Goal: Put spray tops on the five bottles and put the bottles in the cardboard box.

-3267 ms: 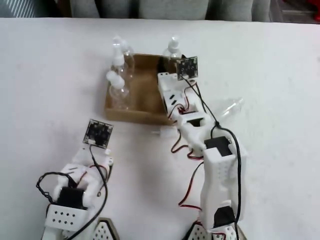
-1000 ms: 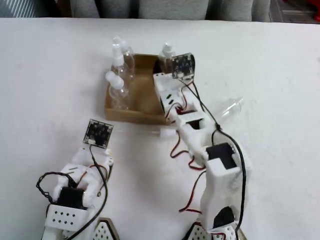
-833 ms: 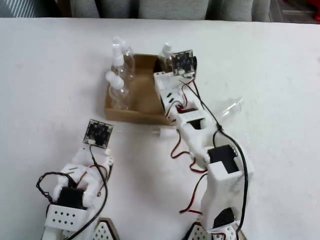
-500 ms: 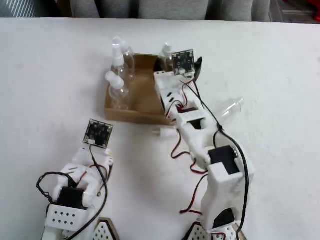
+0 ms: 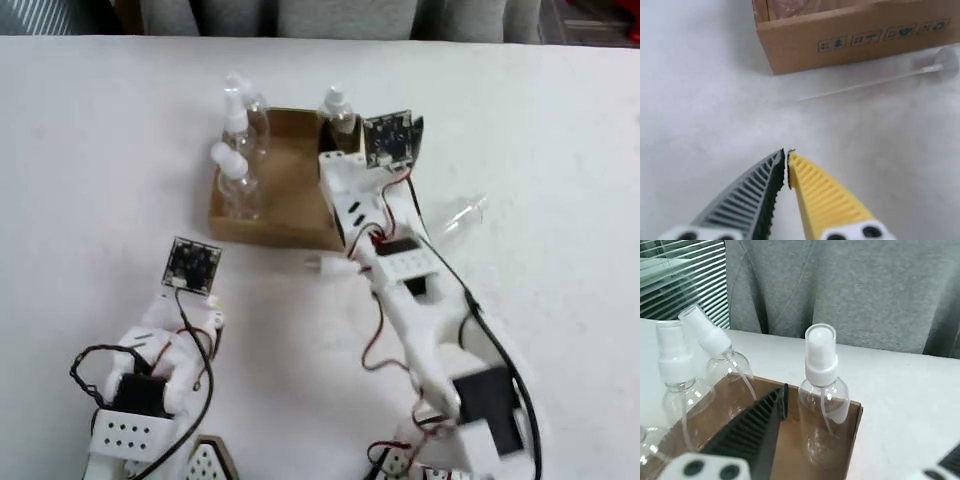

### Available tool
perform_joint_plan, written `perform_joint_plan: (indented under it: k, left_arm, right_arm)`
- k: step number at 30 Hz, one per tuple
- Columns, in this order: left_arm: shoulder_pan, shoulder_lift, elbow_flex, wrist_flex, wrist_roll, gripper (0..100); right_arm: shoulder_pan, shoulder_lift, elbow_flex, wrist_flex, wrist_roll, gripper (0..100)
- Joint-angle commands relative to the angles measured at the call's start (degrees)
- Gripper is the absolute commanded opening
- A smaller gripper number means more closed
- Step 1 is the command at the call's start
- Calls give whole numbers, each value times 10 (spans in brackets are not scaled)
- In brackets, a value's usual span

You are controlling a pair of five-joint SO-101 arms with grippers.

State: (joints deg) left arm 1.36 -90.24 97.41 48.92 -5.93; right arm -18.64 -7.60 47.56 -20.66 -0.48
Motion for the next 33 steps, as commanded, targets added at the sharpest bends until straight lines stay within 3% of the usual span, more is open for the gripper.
perform_joint_plan:
  k: [1, 6, 9, 13, 18, 21, 33]
  left_arm:
    - [-9, -7, 0, -15, -4, 20]
    - [-9, -7, 0, -15, -4, 20]
    - [-9, -7, 0, -15, -4, 20]
    - [-9, -7, 0, -15, -4, 20]
    - [-10, -7, 0, -13, -4, 20]
    - [-10, -7, 0, -13, -4, 20]
    - [-7, -7, 0, -11, -4, 20]
  right_arm:
    - [0, -120, 32, 87, -4, 458]
    - [43, -274, 64, 287, -8, 458]
    - [83, -352, 53, 425, -55, 453]
    - [145, -415, 13, 577, -66, 335]
    - [227, -422, -20, 619, -60, 131]
    - [256, -401, -26, 625, -24, 60]
    - [292, -195, -215, 832, -14, 60]
